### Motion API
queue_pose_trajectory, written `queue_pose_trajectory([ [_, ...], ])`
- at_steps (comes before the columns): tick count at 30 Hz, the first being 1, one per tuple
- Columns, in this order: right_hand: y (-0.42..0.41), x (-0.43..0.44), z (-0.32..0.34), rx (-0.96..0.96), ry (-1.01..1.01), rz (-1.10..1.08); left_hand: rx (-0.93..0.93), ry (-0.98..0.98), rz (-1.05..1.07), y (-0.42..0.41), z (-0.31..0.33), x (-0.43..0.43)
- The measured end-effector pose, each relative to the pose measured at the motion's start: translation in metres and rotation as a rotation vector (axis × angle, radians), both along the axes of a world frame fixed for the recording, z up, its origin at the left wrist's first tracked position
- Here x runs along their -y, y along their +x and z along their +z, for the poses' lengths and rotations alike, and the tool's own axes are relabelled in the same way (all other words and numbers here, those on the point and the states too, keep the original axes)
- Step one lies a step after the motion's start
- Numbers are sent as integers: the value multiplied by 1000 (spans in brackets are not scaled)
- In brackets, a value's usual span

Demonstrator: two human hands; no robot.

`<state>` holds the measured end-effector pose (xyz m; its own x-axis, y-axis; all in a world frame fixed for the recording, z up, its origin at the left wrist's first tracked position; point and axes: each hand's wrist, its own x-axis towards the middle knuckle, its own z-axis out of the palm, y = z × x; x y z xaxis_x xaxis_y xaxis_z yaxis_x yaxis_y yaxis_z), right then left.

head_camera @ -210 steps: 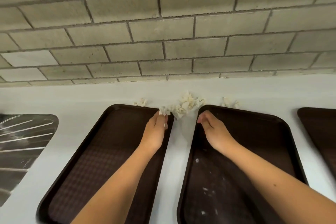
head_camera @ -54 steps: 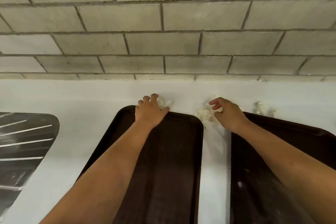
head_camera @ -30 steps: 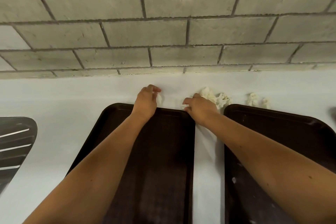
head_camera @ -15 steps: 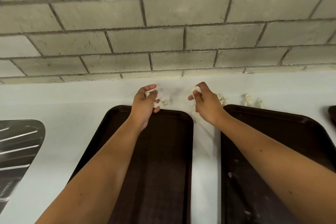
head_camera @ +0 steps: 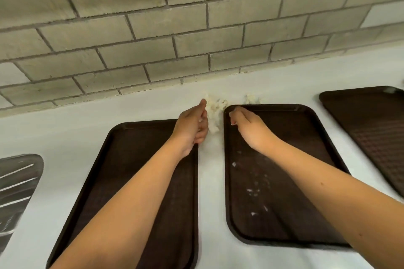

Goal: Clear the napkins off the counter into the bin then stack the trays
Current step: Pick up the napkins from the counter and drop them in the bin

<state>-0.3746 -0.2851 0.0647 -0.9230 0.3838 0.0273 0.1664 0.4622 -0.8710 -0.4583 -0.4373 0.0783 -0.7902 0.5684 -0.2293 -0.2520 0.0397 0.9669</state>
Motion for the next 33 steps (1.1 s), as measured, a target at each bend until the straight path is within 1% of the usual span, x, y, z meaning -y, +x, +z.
queue_pose_trajectory([
  [3, 44, -17, -2, -25, 54, -90, -1, -25, -123, 33, 9, -20],
  [5, 71, -29, -4, -8, 36, -88, 13, 5, -193, 54, 14, -36],
  [6, 88, -37, -6, 4, -15, -65, 20, 22, -232, 66, 16, -47],
  [9, 135, -57, -6, 63, -294, 123, 46, 99, -315, 101, 21, -80],
  [10, 147, -63, -7, 71, -317, 176, 50, 121, -330, 112, 22, -90],
  [12, 178, -79, -4, 33, -247, 195, 41, 142, -339, 139, 22, -114],
  [14, 211, -100, 0, -12, -186, 97, 1, 134, -312, 171, 18, -137],
  [16, 244, -125, 1, -39, -126, 15, -84, 62, -249, 204, 13, -158],
  [18, 281, -149, 4, -62, -78, 1, -150, -51, -179, 243, 5, -180],
  [19, 298, -160, 4, -71, -58, 1, -154, -96, -166, 264, 0, -191],
  [20, 312, -169, 3, -70, -42, -4, -132, -134, -177, 283, -4, -201],
  [22, 343, -189, 1, -59, -10, -19, -22, -203, -231, 327, -12, -224],
  [24, 372, -207, -2, -12, 68, -7, 73, -270, -302, 362, -20, -243],
  [26, 398, -227, -5, 46, 135, 3, 123, -273, -366, 388, -29, -261],
  [28, 425, -248, -8, 84, 132, 2, 171, -250, -381, 408, -36, -276],
  [31, 459, -276, -16, 75, 145, -74, 195, -269, -385, 428, -44, -297],
  [33, 478, -297, -25, 119, 214, -149, 180, -301, -416, 439, -51, -314],
])
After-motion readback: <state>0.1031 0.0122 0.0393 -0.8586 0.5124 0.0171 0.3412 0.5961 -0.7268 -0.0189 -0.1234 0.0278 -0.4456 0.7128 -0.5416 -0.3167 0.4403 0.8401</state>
